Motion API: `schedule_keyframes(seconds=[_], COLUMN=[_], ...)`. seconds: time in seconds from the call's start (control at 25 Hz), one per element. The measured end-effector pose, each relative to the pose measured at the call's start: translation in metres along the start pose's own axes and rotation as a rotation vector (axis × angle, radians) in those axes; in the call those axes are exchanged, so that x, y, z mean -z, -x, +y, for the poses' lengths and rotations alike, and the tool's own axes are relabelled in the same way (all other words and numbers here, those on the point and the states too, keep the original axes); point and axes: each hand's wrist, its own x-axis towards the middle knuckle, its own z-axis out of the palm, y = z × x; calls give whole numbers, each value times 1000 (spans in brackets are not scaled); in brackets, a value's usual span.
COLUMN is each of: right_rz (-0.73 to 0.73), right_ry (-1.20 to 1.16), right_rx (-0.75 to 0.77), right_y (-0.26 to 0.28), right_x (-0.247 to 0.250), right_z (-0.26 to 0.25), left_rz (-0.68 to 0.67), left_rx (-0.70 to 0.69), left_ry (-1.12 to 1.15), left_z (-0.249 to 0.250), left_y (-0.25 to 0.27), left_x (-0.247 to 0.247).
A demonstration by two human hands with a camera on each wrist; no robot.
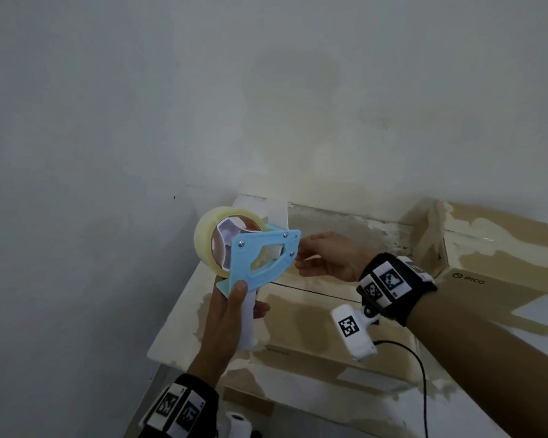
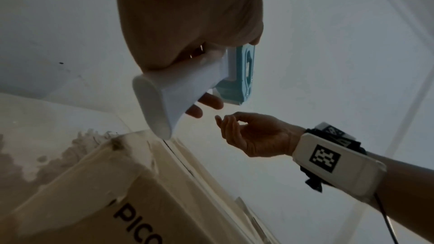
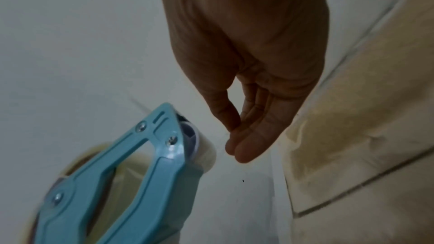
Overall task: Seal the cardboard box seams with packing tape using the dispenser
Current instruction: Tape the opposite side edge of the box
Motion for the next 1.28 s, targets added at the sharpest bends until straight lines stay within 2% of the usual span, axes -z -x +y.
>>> schedule_keyframes(seconds=[0.16,0.32,0.4,0.44,0.48,0.52,0.64,0.76,0.84,0.92,1.04,1.2,1.28], right_rz=[191,249,450,517,509,437,112,-155,-244,-286,-294,-180,-146], right_ry=[281,477,727,775,743,678,602,476,374,319,203,-44,-95], right_rx=[206,245,328,320,288,244,102,-156,-308,-354,-314,-203,-185], right_y=[-26,-59,-80,-86,-86,-86,-76,-72,-76,-80,-80,-81,-84], right_x=[-9,-16,4,17,27,32,6,-38,-53,-59,-56,-47,-41], right_z=[-20,-28,-38,-46,-56,-62,-68,-53,-40,-32,-34,-38,-35], left_rz=[87,206,304,366,421,455,489,471,437,414,356,330,308], left_rx=[-63,-22,6,65,129,182,292,255,228,193,165,65,44], left_ry=[-62,9,112,209,297,367,436,391,360,340,326,250,256], left_z=[0,-3,-8,-10,-13,-18,-24,-22,-14,-4,7,10,15], left_y=[4,0,-3,-5,-7,-10,-21,-35,-39,-40,-38,-38,-38], left_x=[-9,-17,-9,-2,6,15,28,26,21,16,10,7,2])
